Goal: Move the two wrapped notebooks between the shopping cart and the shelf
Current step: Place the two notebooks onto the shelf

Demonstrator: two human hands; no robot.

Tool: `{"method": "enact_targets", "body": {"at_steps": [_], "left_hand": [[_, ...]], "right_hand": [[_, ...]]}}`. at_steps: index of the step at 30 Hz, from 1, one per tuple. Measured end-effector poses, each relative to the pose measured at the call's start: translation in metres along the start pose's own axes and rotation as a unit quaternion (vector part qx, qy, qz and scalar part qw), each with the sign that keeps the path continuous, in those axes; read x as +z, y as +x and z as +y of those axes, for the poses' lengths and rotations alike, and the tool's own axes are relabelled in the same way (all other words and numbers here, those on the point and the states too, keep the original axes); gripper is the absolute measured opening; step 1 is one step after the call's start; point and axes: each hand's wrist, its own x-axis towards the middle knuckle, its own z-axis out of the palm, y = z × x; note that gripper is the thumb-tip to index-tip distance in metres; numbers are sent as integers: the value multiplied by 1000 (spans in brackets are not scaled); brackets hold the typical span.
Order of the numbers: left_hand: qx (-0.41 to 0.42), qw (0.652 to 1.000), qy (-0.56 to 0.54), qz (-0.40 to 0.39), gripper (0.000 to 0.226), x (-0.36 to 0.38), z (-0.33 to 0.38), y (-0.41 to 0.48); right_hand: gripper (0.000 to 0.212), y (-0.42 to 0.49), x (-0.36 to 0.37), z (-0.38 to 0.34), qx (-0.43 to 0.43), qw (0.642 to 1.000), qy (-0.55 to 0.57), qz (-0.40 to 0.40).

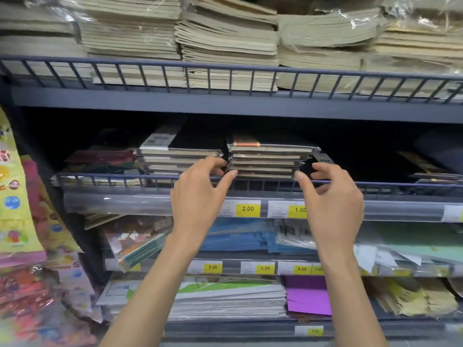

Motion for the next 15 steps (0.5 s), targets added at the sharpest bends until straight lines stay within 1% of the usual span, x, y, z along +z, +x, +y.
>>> {"method": "enact_targets", "body": {"at_steps": [3, 8, 13, 15], "left_hand": [[-3, 999, 30, 12, 30, 10, 0, 0], [10, 996, 83, 36, 24, 15, 2, -1], [12, 995, 90, 45, 21, 18, 2, 2], [10, 995, 90, 47, 20, 18, 3, 2]], "right_hand": [[41, 10, 3, 12, 2, 1000, -11, -26], [41, 22, 14, 18, -21, 997, -9, -80], [39, 24, 24, 20, -58, 995, -3, -83], [38, 23, 26, 22, -54, 995, 8, -84]]}}
